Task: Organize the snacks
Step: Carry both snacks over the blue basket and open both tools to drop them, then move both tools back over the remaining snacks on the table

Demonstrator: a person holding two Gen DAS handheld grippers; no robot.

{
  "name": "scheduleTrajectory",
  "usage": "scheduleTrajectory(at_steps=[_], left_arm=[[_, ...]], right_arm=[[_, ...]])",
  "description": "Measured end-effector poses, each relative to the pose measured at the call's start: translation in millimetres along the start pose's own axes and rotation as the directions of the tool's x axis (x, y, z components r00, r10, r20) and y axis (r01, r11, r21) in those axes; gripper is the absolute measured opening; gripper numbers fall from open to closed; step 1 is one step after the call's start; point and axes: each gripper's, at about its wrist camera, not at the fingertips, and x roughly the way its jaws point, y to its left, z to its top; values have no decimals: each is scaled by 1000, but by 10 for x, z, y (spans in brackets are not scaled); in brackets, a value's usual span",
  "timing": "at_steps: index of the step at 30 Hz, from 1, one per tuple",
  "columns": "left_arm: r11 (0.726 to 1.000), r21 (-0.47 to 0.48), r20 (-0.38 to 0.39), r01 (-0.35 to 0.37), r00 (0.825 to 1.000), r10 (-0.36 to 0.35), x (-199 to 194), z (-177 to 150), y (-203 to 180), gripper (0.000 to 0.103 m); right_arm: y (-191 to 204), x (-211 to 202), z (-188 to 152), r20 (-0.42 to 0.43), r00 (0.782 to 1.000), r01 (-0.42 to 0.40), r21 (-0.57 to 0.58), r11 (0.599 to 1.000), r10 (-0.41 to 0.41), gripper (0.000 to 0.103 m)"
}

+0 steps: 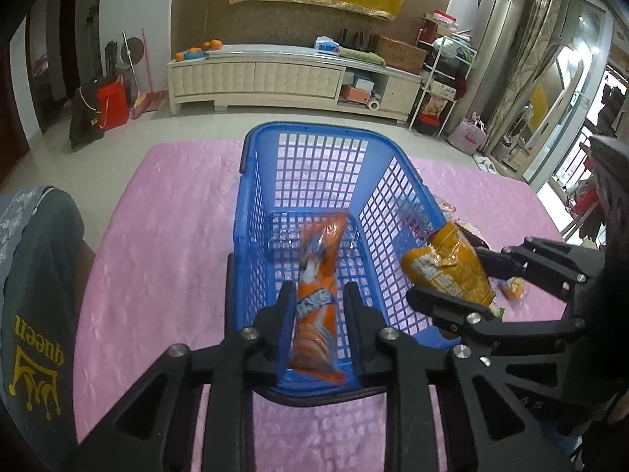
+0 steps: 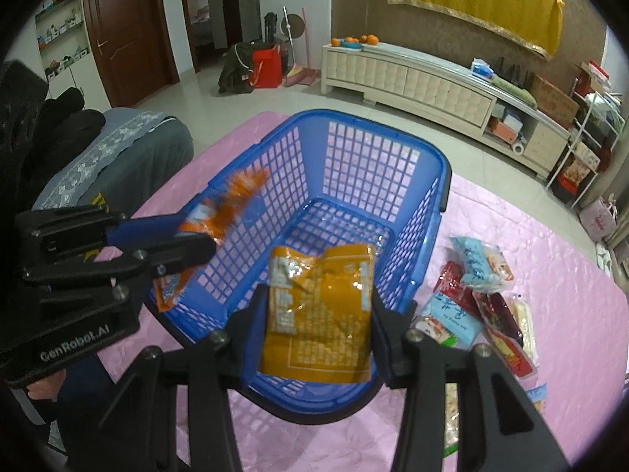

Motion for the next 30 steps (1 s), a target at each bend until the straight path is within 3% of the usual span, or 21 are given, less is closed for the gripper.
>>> scheduleTrajectory(at_steps=[7,11,14,16,19,24,30], left_arm=[[1000,3,-4,-6,1000,6,-46,-54,-21,38],[1000,18,15,-18,1000,18,-139,-69,-42,40],[999,27,27,-31,999,30,-212,-85,-59,43],[999,24,35,-38,999,37,-267,-82,-60,44],[999,20,44,-47,998,47,-338,-81,-69,45],[998,29,58,-64,996,62,-453,-108,-140,47],[995,55,82,-86,993,82,-566,-119,-280,60]], right_arm=[[11,-14,3,-2,1000,7,-1,1000,-7,52],[20,-48,-7,3,1000,11,5,1000,-11,55],[8,-85,-3,11,1000,11,12,1000,-11,65],[2,-103,3,11,1000,28,16,999,-28,77],[-27,-156,-4,19,999,34,26,999,-35,86],[-55,-292,-25,45,998,37,31,999,-39,89],[-128,-501,-107,83,995,44,46,998,-47,89]])
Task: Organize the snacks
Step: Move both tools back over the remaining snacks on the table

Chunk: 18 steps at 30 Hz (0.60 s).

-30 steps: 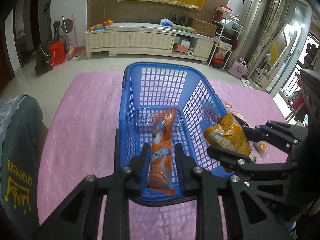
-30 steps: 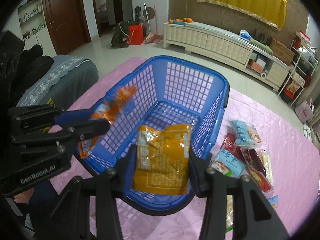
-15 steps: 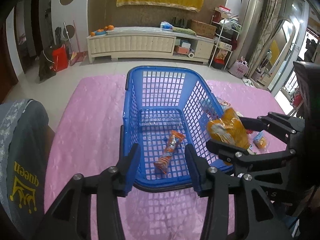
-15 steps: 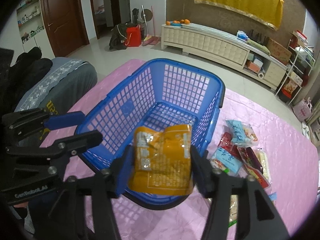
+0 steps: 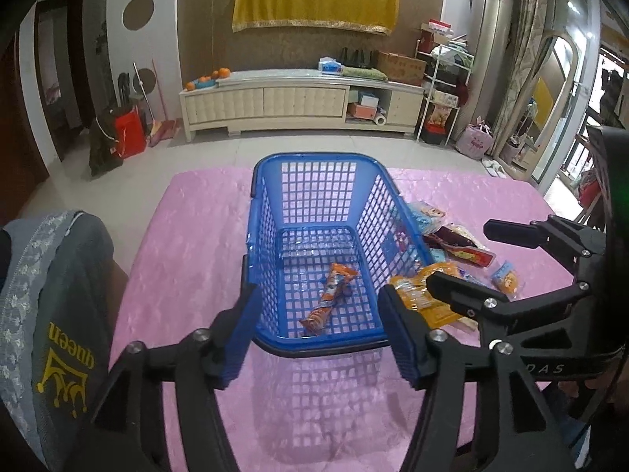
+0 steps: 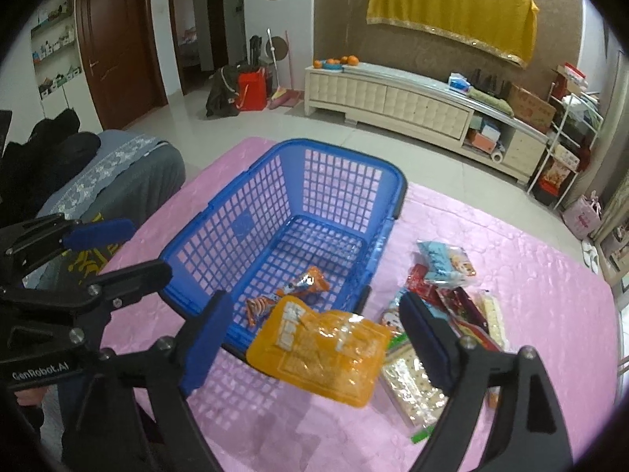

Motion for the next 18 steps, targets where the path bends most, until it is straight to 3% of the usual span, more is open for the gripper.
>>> scheduleTrajectory(at_steps=[4,11,18], left_arm=[[1000,10,9,5,1000,-5,-69,30,-132,66],[999,38,18,28,999,-28,-88,86,-477,66],[994,92,-1,64,998,-64,57,100,-933,70]], right_arm=[[-135,-158,-51,23,1000,4,26,1000,-4,89],[-452,-463,-157,73,997,23,74,997,-28,89],[-849,-602,-393,70,995,58,137,989,-69,90]])
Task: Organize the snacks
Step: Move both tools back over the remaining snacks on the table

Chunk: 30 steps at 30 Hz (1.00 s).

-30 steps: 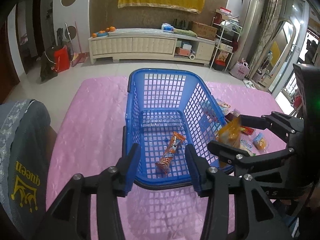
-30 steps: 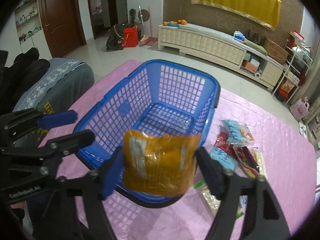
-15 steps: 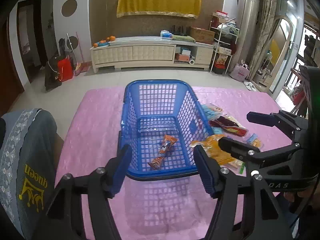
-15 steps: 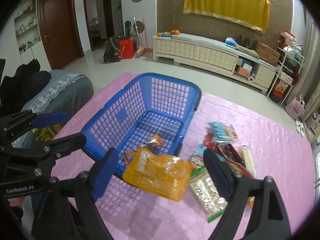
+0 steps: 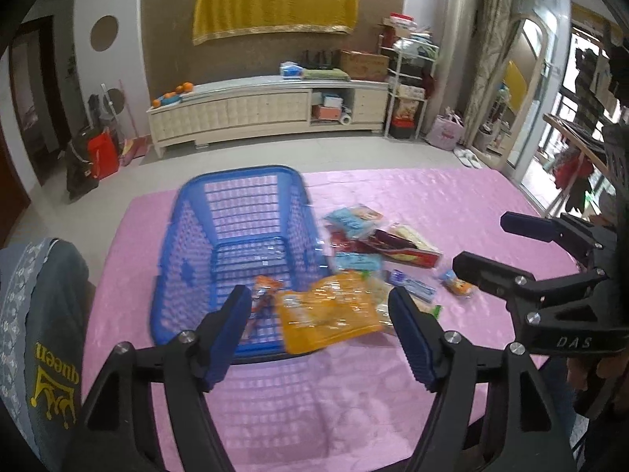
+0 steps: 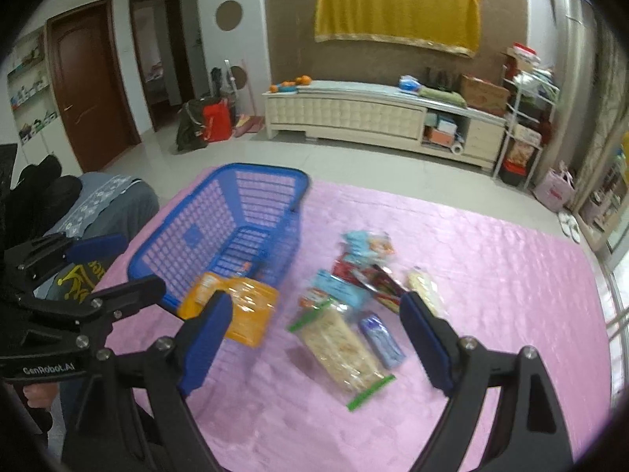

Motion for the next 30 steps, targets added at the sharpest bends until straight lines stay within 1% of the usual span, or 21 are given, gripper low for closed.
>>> scheduleTrajectory(at_steps=[4,9,13,16,18,21,27,30], left_arm=[[999,39,-25,26,999,-25,146,7,-274,70],[996,62,-60,65,996,-61,335,-7,-604,70],[993,74,-97,89,992,-82,500,-58,-853,70],[993,73,-130,94,988,-84,640,-112,-1010,70],[993,59,-155,100,984,-90,736,-146,-1068,70],[993,-8,-209,117,971,-116,930,-193,-1120,70],[992,-80,-265,94,958,-112,1196,-324,-1278,70],[992,-109,-293,66,951,-96,1333,-374,-1320,70]], right_arm=[[-310,-35,-124,-8,999,35,42,998,-35,90],[-642,-33,-318,-40,997,76,88,993,-73,90],[-881,-19,-476,-70,994,95,115,989,-88,90],[-1054,3,-598,-90,991,107,130,986,-96,90],[-1146,26,-660,-102,990,114,137,984,-100,90],[-1286,75,-774,-124,988,115,148,982,-97,90],[-1484,241,-952,-172,981,109,139,984,-84,90],[-1583,355,-1006,-198,977,100,134,986,-73,90]])
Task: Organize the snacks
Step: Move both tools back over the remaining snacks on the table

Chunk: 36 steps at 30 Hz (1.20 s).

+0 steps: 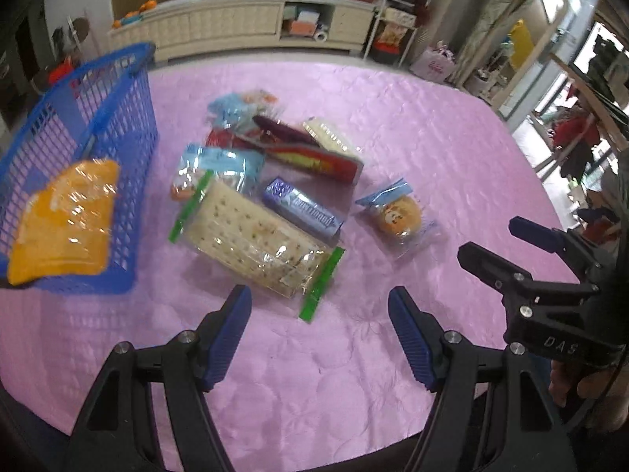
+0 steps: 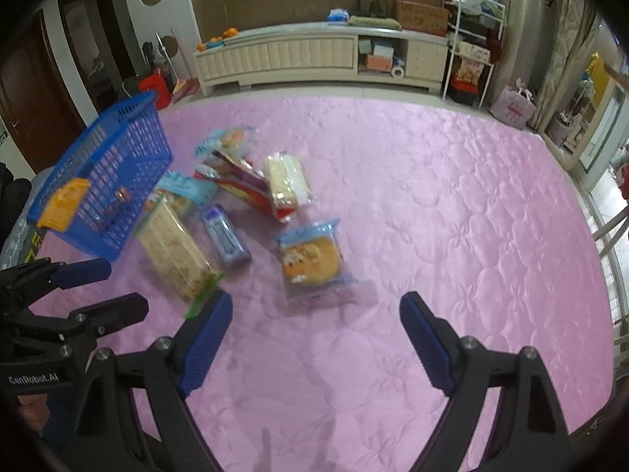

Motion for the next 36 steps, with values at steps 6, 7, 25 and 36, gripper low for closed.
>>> scheduleTrajectory(at_steps=[6,7,25,36], left_arm=[[989,-143,-55,-40,998,32,279,71,180,70],[984,-174,-64,-30,998,19,325,81,226,70],[901,-422,-25,-98,995,97,763,215,608,83],[945,-309,-43,-110,994,102,809,254,417,77]], right_arm=[[-103,226,30,-35,999,-13,-18,1000,13,90],[-117,270,43,-39,999,-18,-19,1000,17,90],[-278,588,-19,-84,996,-37,-9,999,37,90],[-315,542,-45,-88,996,-16,-6,1000,16,90]])
